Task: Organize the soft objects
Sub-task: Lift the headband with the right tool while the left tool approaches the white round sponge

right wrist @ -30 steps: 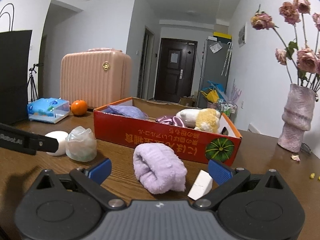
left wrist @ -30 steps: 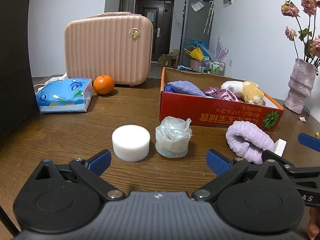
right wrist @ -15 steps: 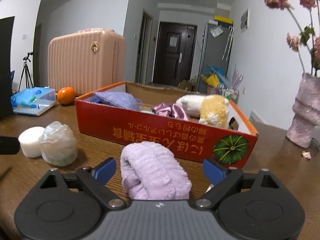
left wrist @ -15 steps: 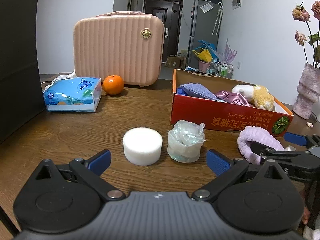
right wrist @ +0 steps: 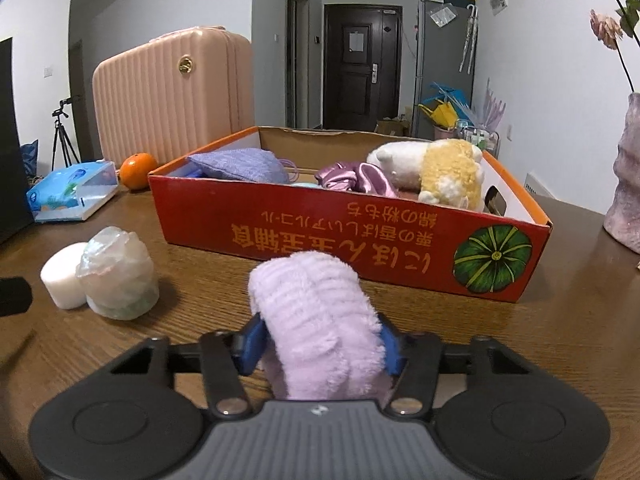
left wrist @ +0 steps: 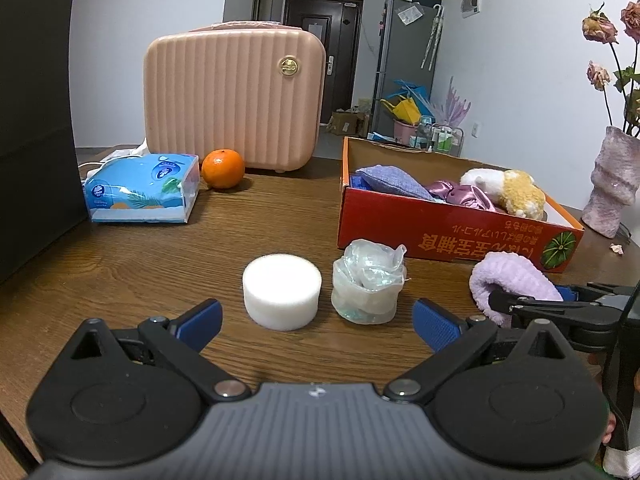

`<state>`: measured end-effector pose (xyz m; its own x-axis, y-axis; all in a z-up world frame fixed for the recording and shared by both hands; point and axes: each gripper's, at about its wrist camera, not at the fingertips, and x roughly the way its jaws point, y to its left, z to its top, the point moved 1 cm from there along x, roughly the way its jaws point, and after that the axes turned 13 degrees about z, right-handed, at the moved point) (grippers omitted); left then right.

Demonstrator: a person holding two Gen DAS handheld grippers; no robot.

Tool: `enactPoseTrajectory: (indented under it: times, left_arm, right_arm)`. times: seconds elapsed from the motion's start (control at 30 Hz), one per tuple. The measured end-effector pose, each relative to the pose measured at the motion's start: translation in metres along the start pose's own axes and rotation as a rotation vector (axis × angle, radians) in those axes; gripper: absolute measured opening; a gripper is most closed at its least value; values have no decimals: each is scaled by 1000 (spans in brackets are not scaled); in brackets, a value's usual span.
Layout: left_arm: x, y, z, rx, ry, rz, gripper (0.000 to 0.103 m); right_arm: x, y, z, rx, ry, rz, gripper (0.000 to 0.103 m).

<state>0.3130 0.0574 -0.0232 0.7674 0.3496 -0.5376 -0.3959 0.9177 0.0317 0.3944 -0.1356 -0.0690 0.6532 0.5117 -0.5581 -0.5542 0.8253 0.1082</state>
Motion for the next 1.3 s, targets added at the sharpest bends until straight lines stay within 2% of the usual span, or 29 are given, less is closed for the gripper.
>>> enactPoseTrajectory:
  times: [0.03,0.27,0.73,1.07,1.3]
  left_arm:
    - [0,0,0,1,0,0,103]
    - [3,1,1,-1,-2,7,103]
    - [7,6,2,-16,13,7,103]
    - [13,9,3,-6,18,30,103]
    - [31,15,3,30,30,68,103]
  right_arm:
    - [0,1,0,-3,1,3,45]
    - [-10,5,-2,-17,-30,-26,33]
    - [-64,17,-11,-26,-214,-71,32]
    - [-74,16,-15,-12,-226,-77,32]
    - [-73,17,-16,-12,-226,-83,32]
